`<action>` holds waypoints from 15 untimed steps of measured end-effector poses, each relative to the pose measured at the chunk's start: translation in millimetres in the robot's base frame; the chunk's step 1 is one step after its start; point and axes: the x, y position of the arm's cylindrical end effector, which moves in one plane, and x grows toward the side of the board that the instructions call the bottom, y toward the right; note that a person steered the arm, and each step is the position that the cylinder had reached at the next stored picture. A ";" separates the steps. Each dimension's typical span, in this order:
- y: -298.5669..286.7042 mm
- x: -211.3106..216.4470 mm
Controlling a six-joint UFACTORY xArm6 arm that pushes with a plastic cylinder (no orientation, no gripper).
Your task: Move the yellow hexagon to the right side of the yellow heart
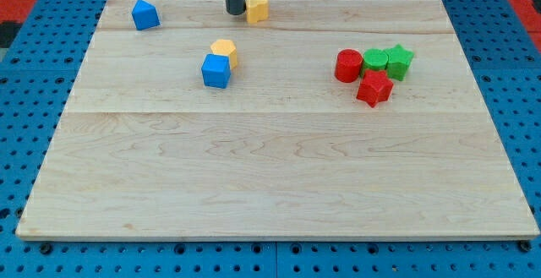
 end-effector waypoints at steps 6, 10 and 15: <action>-84.5 100.4; 30.0 38.1; 83.5 28.7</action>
